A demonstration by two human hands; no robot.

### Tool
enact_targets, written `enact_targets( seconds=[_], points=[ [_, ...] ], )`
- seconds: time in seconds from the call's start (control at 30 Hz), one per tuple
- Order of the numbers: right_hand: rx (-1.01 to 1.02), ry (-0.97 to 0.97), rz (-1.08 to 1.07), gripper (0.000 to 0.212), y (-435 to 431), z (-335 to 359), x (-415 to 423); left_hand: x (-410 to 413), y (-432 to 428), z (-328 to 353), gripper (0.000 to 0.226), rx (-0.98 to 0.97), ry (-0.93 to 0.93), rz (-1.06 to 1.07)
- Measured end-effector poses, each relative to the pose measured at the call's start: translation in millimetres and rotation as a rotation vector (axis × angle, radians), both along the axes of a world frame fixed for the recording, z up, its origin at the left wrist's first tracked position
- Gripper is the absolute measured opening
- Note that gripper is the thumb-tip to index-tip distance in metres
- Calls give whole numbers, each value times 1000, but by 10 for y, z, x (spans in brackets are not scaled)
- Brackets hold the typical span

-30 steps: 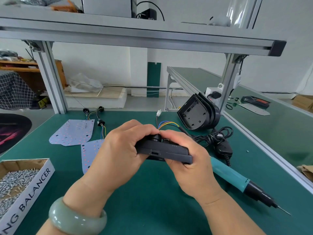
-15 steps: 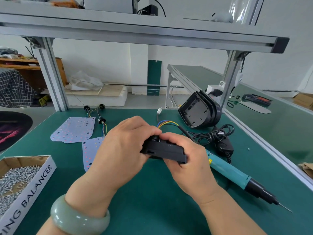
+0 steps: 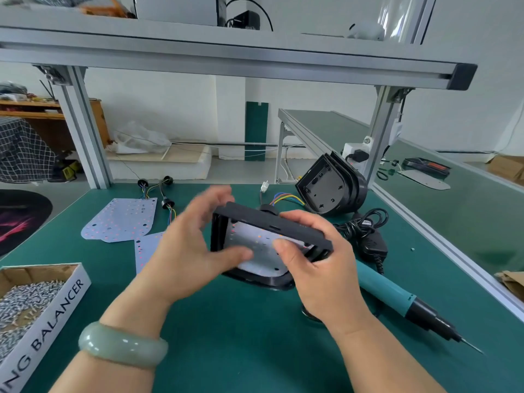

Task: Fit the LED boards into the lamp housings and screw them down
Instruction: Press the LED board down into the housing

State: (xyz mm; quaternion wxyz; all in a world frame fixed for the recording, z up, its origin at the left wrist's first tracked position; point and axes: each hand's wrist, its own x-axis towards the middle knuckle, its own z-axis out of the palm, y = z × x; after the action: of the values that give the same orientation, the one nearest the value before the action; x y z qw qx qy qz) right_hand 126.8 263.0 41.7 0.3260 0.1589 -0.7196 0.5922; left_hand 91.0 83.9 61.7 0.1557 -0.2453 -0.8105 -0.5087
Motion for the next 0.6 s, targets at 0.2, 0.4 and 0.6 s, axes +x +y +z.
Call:
enact_targets(
  seconds=[0.2, 0.4, 0.6],
  points=[
    [94, 18, 23, 82, 27, 41, 59, -151, -19, -301, 18, 344, -365, -67],
    [995, -651, -176, 115, 438, -68, -58, -208, -134, -206, 33, 709, -424, 47],
    [867, -552, -175, 20, 222, -341, -205, -172, -135, -141, 27, 839, -453, -16]
  ],
)
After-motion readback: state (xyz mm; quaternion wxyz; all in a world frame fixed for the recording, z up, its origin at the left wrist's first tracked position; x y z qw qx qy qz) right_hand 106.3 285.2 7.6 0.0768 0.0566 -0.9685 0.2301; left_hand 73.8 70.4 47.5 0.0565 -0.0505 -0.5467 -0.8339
